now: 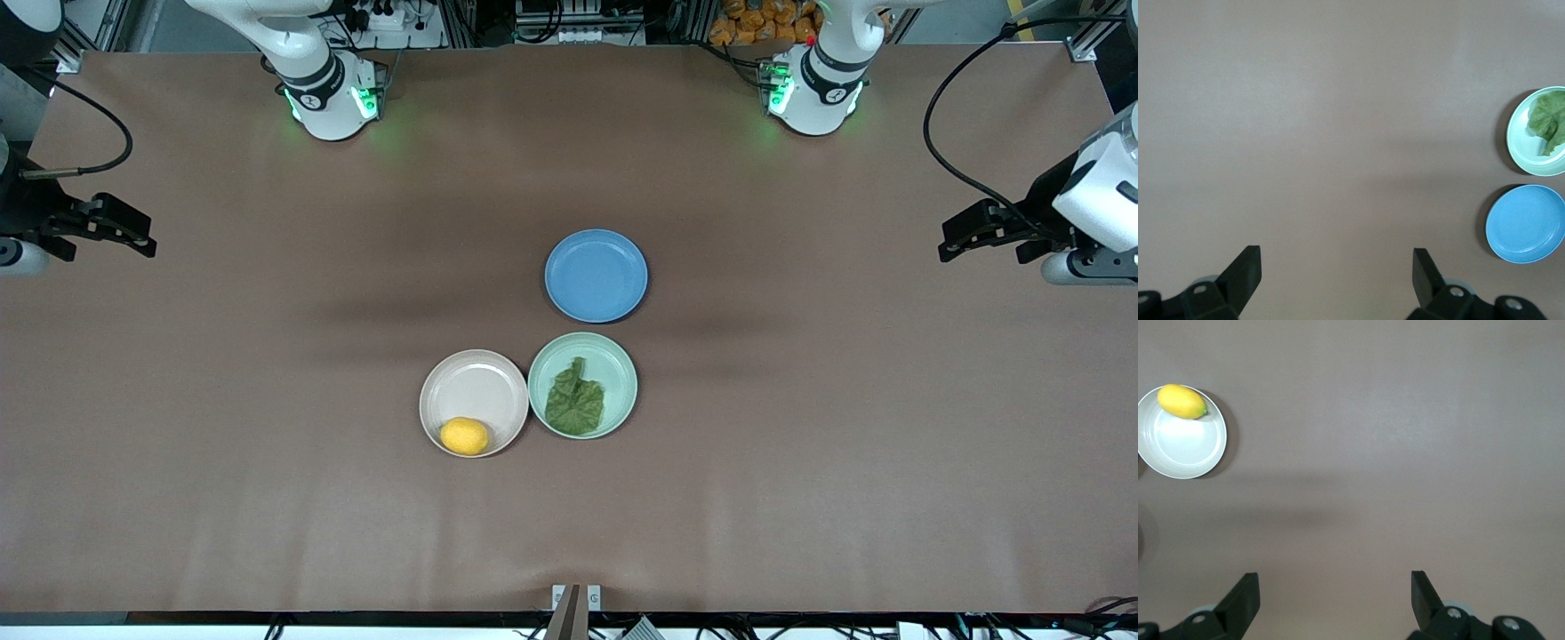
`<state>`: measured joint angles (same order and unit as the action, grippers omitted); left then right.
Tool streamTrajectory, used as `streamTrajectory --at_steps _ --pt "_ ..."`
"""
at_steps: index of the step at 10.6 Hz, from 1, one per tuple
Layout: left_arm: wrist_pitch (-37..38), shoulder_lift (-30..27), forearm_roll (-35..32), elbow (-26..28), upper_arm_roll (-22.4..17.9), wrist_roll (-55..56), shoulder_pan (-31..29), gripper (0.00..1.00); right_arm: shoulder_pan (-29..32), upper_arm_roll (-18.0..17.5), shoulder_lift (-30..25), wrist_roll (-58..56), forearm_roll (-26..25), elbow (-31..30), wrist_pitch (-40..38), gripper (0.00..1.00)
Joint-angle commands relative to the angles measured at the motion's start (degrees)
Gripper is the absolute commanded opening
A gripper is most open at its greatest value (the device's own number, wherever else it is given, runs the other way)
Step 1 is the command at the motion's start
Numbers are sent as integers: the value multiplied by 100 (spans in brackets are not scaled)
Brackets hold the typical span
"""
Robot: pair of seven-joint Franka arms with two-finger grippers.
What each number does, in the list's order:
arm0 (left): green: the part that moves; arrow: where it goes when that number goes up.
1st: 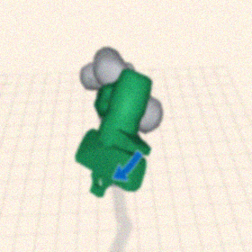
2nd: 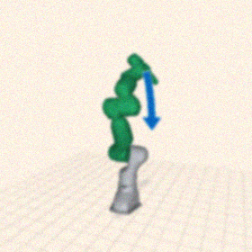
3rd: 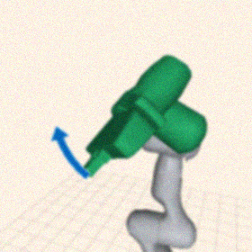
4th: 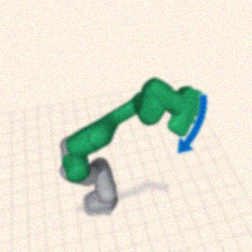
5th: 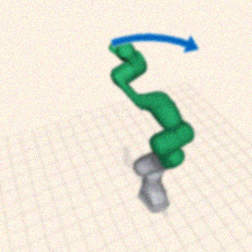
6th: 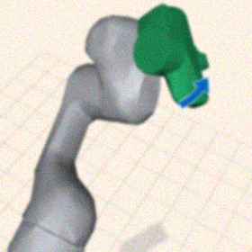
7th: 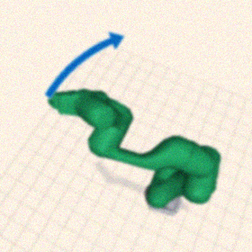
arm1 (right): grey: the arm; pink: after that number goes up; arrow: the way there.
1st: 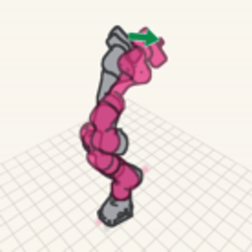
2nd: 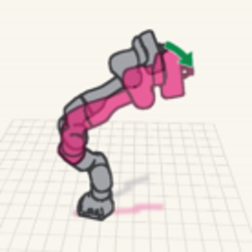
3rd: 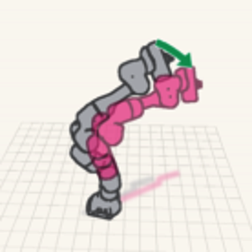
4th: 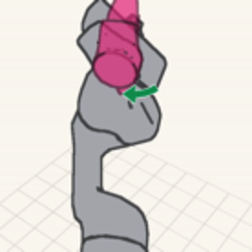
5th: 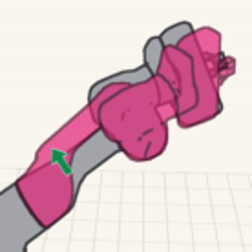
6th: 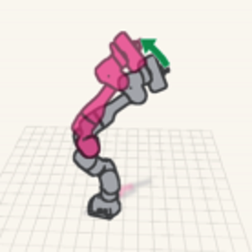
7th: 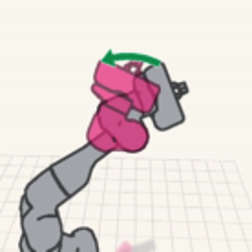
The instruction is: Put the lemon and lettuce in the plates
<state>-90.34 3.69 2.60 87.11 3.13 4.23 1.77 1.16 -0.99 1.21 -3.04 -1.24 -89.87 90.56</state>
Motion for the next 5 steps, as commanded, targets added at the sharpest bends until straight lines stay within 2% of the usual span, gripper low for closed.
streamTrajectory --at_steps 1,5 --pt "139 -106 -128 -97 91 16 -45 100 86 -59 -15 -92 54 49 -47 100" --pt "200 -123 -128 -80 47 139 -63 100 86 -59 3 -83 54 49 23 100"
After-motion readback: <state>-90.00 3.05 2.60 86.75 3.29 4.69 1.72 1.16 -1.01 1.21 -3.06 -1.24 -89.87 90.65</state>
